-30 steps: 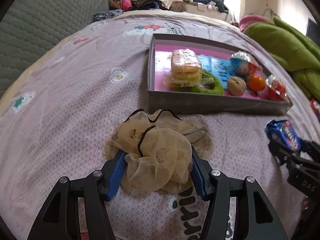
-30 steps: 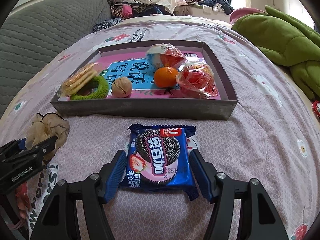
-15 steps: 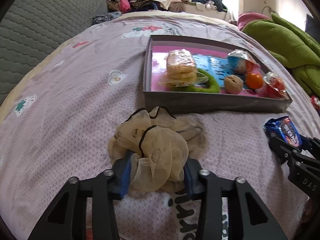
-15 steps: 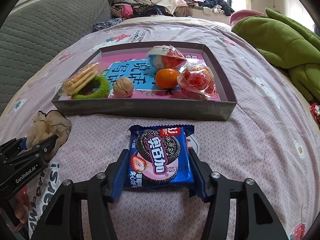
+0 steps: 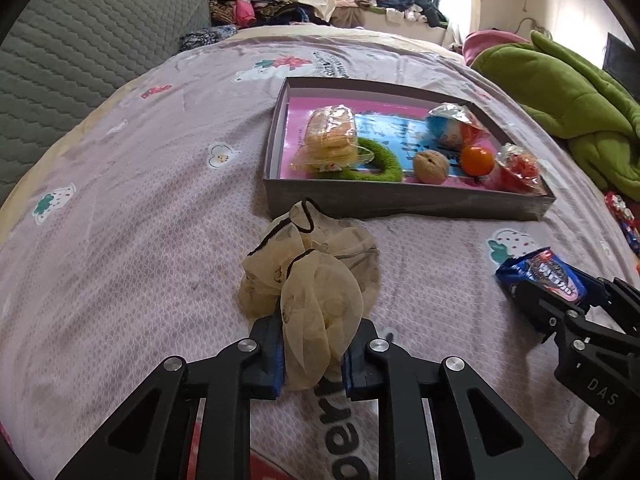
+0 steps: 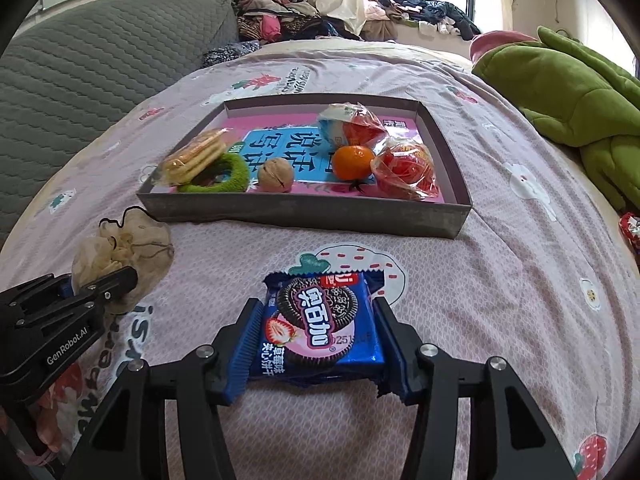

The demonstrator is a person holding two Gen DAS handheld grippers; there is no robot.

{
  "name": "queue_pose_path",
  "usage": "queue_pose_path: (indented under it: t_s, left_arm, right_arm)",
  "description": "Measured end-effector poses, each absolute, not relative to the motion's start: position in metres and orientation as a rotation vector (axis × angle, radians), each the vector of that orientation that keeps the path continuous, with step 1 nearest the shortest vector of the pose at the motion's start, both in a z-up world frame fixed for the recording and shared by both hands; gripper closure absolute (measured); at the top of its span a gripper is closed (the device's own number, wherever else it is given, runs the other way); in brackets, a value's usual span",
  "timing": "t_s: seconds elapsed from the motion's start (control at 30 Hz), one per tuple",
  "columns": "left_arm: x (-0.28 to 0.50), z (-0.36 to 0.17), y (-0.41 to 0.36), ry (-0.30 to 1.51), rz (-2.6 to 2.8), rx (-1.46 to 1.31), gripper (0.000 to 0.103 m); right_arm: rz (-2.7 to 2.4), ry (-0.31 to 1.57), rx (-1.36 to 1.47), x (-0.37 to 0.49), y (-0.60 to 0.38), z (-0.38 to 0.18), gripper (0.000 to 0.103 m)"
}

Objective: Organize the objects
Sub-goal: 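Lift and carry the scrunchie and biscuit pack over the tray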

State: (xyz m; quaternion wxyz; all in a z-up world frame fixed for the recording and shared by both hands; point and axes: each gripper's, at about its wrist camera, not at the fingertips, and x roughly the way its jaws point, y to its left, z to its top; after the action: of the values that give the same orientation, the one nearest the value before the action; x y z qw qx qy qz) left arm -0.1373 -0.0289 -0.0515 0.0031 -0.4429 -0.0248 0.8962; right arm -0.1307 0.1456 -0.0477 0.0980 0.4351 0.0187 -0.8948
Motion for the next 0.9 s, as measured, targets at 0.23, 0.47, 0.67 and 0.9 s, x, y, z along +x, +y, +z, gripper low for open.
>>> queue_pose_path:
  t_s: [0.23,0.47,0.67,0.9]
  left_arm:
    - [-0.120,-0.032,-0.020,-0.081,2.816,-1.333,0.083]
    - [-0.106,0.001,-0.008,-0.054,2.838,-1.241,0.083]
    - [-0.102,0.026,-0.006,-0.050,2.857,-1.187,0.083]
    - [-0.108,0.046,-0.004,-0.042,2.869,-1.146,0.083]
  right_arm:
    - [-2.653,0.050,1.240,-0.118,0.145,-0.031,0.050]
    - [-2.670,0.046,1.164,-0.104,0.146,-0.007,0.050]
    - [-2.678,0.025,1.105,-0.098,0.150,0.017,0.050]
    - [-2.687,0.020,1.049,-0.103,0.152,0.041,0.050]
